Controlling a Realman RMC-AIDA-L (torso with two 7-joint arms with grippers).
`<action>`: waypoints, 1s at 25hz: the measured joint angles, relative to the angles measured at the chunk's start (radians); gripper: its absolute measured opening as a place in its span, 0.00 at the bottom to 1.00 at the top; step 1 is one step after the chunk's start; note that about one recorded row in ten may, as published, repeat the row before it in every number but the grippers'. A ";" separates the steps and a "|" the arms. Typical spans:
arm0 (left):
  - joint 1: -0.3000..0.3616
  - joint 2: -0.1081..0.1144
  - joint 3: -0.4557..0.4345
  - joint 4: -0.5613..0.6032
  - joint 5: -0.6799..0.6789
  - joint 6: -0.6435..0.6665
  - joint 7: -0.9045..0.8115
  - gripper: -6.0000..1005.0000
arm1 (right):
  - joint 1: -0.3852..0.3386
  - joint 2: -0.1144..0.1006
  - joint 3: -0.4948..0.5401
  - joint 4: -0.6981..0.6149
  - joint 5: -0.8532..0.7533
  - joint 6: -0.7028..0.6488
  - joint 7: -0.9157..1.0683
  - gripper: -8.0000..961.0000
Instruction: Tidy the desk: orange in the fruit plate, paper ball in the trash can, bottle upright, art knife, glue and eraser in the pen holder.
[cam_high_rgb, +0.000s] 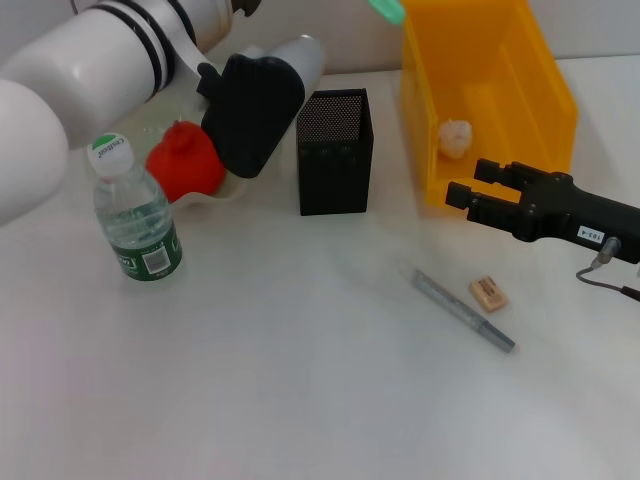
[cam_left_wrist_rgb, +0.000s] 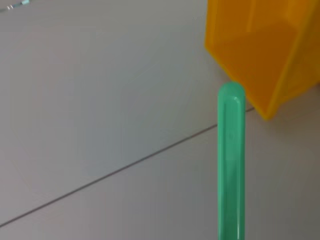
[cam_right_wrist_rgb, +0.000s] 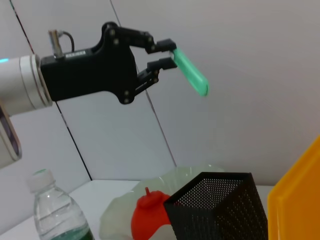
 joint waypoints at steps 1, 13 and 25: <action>-0.002 0.000 0.005 -0.014 0.000 -0.013 -0.002 0.19 | -0.001 0.000 0.000 0.000 0.000 0.002 0.000 0.77; -0.028 0.000 0.069 -0.156 0.005 -0.171 -0.004 0.19 | 0.009 -0.002 -0.005 0.002 -0.008 0.026 0.001 0.77; 0.007 0.002 0.177 -0.184 0.082 -0.300 -0.004 0.19 | 0.012 -0.002 -0.002 0.013 -0.003 0.040 0.009 0.77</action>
